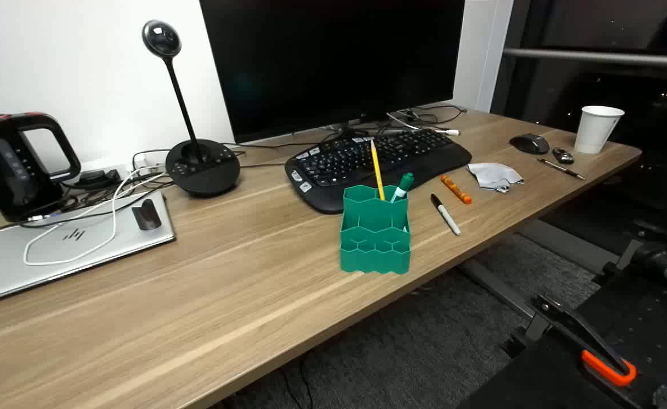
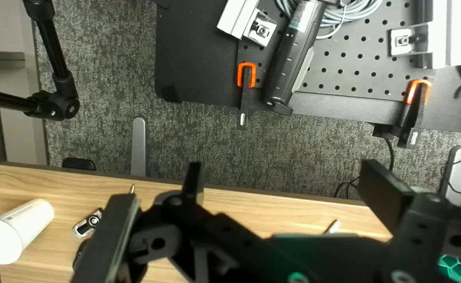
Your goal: Slide the white cloth to the right
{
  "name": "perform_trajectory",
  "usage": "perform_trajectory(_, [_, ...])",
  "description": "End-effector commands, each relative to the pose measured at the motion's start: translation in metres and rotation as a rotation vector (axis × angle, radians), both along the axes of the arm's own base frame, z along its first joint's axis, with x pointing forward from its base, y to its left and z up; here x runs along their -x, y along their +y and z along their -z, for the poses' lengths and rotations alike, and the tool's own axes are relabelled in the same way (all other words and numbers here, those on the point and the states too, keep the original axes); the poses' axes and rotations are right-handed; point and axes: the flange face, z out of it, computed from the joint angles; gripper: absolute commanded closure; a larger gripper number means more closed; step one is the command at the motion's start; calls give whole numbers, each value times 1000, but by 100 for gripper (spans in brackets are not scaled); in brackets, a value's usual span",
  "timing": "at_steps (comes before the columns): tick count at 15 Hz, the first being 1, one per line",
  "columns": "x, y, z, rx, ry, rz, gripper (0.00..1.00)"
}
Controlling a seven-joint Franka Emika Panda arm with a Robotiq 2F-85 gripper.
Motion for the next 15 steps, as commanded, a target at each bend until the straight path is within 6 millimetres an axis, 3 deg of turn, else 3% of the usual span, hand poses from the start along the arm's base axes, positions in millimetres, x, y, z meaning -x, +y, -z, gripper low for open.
perform_trajectory(1, [0,0,-1,0,0,0,0])
perform_trajectory(6, [0,0,-1,0,0,0,0])
perform_trajectory(9, [-16,-3,0,-6,-26,11,0])
perform_trajectory(13, [-67,-35,10,-63,-170,42,0])
perform_trajectory(15, [-100,-55,31,-88,-220,94,0])
